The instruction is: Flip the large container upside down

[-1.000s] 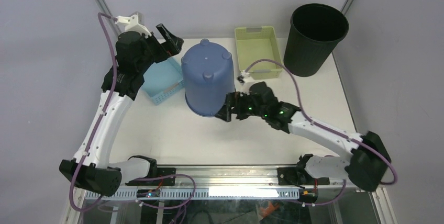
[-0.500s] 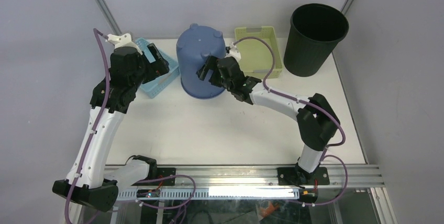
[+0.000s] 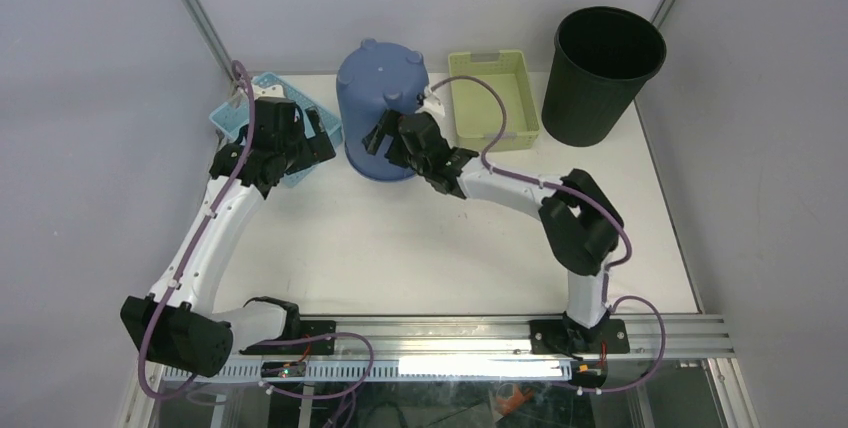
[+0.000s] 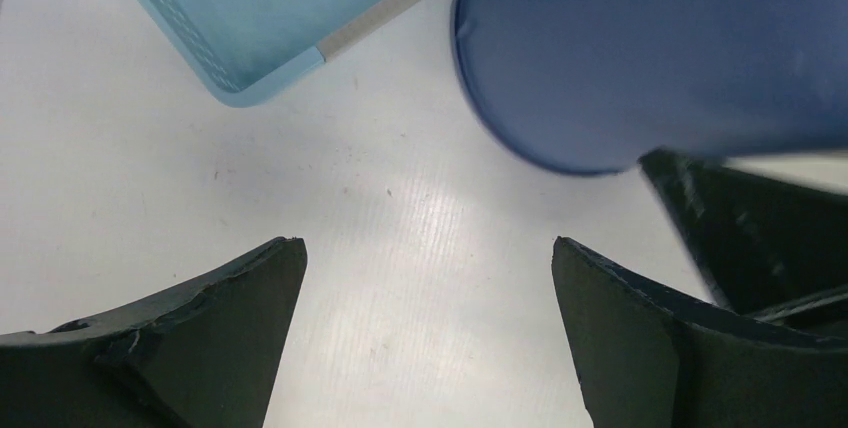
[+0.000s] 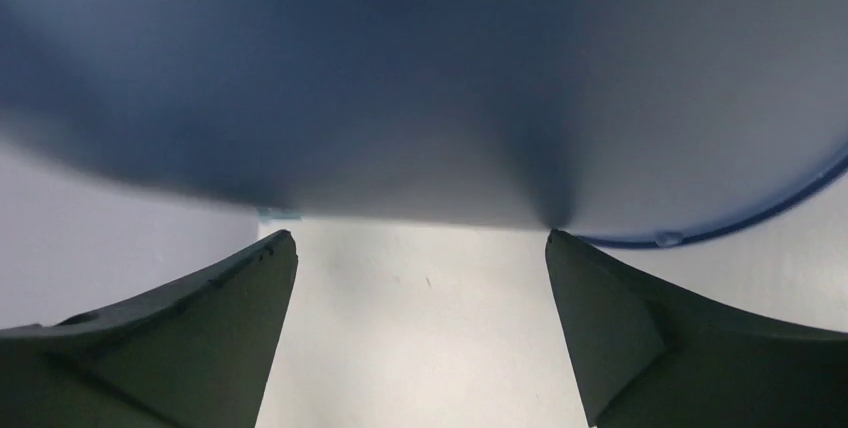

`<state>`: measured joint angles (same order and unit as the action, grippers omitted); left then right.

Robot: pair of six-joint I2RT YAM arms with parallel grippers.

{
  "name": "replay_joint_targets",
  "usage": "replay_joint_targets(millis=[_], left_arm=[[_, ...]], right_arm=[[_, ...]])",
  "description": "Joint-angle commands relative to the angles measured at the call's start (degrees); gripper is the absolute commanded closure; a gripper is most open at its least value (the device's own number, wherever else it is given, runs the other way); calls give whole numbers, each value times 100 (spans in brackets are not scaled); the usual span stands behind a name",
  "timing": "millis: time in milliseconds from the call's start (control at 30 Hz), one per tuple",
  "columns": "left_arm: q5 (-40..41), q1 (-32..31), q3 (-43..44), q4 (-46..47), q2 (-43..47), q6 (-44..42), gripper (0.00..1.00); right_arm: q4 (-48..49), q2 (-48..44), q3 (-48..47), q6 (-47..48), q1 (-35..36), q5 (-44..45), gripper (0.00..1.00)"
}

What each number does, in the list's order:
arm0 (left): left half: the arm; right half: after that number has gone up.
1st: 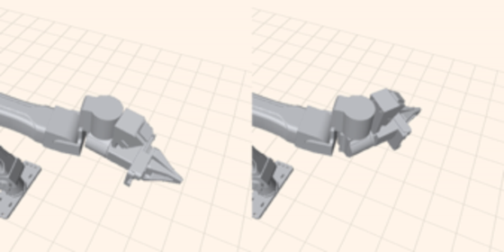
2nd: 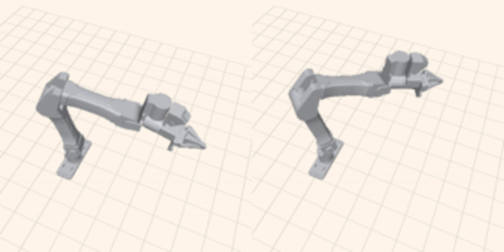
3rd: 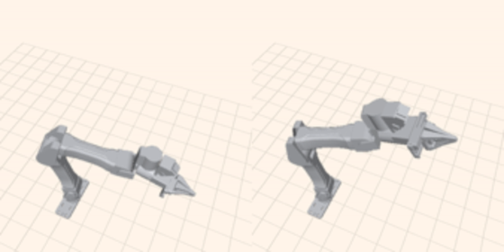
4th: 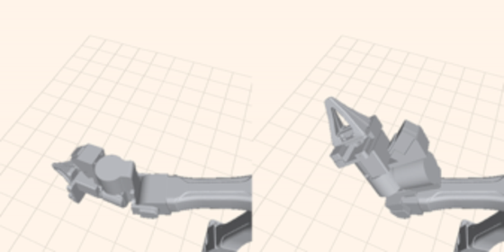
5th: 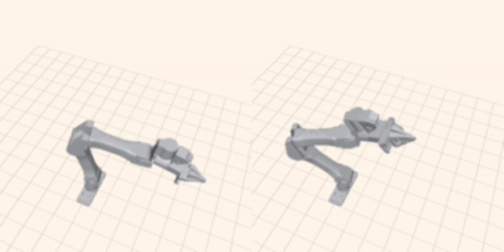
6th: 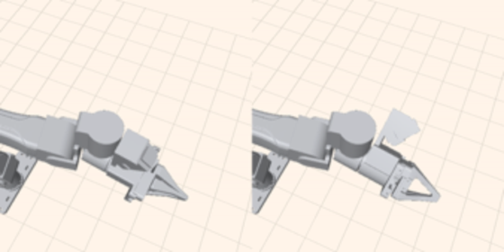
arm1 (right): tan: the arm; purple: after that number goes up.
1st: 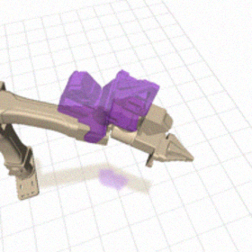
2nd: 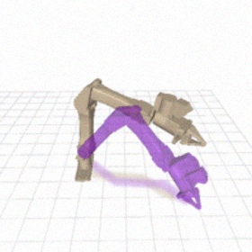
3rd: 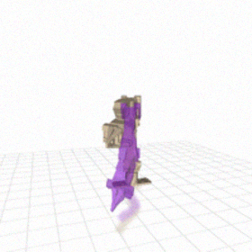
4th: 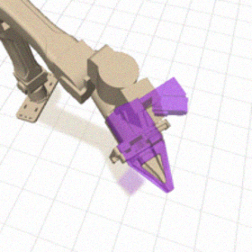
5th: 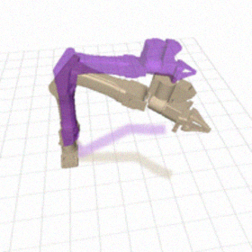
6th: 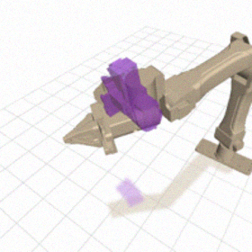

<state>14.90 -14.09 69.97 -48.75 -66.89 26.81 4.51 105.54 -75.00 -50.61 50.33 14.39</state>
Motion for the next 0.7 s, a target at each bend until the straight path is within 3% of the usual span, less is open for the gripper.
replay_joint_targets(millis=[0,133,167,267,400,467,500,667], left_arm=[[-430,312,-47,405,-196,-331,1],[-1111,1012,-326,877,-299,-194,1],[-1116,1109,-349,983,-367,-172,1],[-1034,1268,-151,1088,-825,41,1],[-1197,1409,149,1401,-1402,456,1],[-1033,1402,421,1461,-1856,254,1],[-848,1405,552,1457,-2059,112,1],[-212,1400,942,1671,-2833,-670,1]], right_arm=[[562,673,-1285,-96,-645,207,1],[689,847,-1442,-96,-1029,207,1],[758,663,-1261,-113,-1006,-366,0],[1135,47,-386,-113,-898,-366,0],[913,-792,585,-113,-738,-366,0],[730,-1238,1061,-113,-682,-366,0],[613,-1459,1317,660,-629,-1152,1],[-94,-2785,2570,747,-603,-850,1]])
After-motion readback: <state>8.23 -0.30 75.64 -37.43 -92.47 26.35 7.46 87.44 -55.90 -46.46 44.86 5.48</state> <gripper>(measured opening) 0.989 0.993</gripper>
